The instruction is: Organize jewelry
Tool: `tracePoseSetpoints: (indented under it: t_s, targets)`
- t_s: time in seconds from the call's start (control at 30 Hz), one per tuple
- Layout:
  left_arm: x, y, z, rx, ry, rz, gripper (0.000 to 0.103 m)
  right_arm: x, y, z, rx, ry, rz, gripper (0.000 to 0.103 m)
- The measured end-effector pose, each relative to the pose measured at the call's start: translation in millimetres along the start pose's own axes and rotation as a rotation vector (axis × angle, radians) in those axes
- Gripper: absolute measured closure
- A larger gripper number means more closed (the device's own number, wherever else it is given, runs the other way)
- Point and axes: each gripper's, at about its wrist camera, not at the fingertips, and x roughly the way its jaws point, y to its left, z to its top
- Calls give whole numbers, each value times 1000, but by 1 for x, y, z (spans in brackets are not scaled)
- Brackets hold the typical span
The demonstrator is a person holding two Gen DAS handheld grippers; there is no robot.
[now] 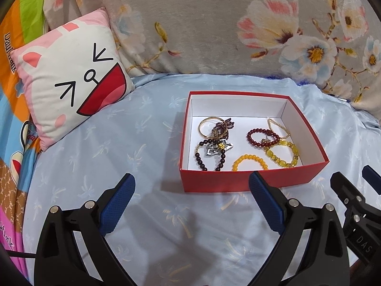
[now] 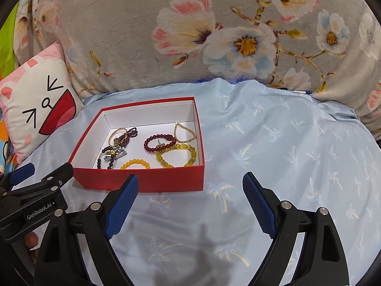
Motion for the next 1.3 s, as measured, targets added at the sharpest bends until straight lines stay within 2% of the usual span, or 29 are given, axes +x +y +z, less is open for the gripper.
tracePoseSetpoints:
  t_s: [1.3]
  targets:
    - [-9, -1, -9, -6, 7, -9, 11, -9, 1, -5, 10, 3, 5, 18]
